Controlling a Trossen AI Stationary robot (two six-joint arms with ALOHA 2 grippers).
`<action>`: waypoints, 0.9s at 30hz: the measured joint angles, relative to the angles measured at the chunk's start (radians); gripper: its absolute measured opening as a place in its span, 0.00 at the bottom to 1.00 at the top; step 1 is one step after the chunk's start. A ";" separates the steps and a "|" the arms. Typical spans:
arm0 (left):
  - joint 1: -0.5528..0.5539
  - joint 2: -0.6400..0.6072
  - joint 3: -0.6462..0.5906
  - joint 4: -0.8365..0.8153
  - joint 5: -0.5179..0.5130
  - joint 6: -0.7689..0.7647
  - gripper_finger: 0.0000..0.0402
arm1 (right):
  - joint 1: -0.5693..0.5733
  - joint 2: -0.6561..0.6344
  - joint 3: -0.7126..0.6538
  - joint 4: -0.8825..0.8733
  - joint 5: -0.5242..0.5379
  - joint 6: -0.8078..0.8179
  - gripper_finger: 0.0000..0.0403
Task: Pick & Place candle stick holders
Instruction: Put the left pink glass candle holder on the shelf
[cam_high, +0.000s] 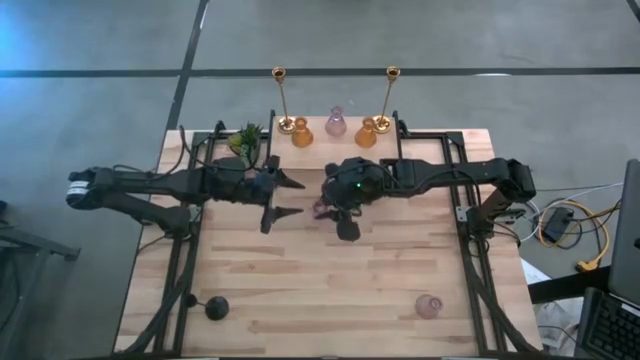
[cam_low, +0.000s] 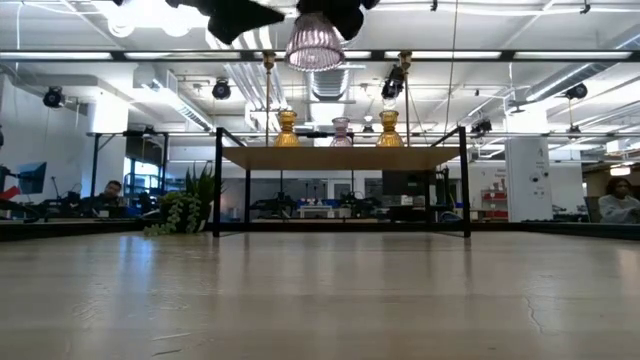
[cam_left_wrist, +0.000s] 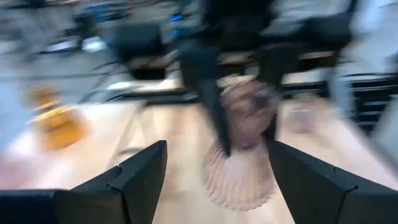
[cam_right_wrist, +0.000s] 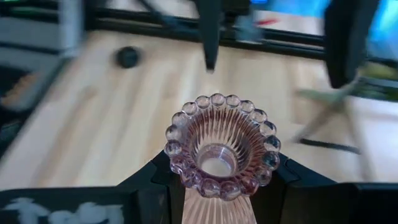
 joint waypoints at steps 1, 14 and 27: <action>0.000 -0.007 0.000 -0.019 -0.063 0.000 0.71 | -0.004 0.002 0.000 0.017 0.041 0.019 0.29; -0.004 -0.191 -0.004 -0.060 -0.493 -0.050 0.66 | -0.166 0.166 -0.001 0.352 0.069 0.129 0.29; -0.003 -0.253 -0.004 -0.061 -0.524 0.012 0.66 | -0.224 0.371 0.220 0.307 0.097 0.055 0.29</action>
